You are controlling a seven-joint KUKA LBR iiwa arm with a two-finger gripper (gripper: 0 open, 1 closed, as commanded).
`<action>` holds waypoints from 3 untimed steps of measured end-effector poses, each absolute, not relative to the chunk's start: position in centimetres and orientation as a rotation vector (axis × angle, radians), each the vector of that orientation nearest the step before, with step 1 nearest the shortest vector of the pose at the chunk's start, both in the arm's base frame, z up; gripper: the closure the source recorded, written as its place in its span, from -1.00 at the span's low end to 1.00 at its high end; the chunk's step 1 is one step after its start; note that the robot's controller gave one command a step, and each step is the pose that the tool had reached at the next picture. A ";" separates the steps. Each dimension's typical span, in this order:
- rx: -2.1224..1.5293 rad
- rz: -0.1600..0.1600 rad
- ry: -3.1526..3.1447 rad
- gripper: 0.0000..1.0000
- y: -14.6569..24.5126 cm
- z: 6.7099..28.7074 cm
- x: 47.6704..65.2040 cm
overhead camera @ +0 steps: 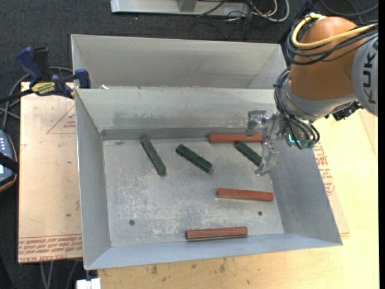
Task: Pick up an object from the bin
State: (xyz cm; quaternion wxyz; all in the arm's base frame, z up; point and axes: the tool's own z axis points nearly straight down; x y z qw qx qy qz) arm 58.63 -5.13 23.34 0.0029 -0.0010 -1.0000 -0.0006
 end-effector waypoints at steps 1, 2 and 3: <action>-0.071 -0.003 -3.134 -1.00 -7.0 6.6 55.7; -0.012 -0.002 -3.142 -1.00 -5.9 10.1 53.9; -0.312 -0.002 -3.127 -1.00 -5.5 10.0 53.9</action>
Offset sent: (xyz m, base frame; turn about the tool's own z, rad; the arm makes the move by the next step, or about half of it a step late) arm -0.0274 -0.0189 -0.1634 0.0412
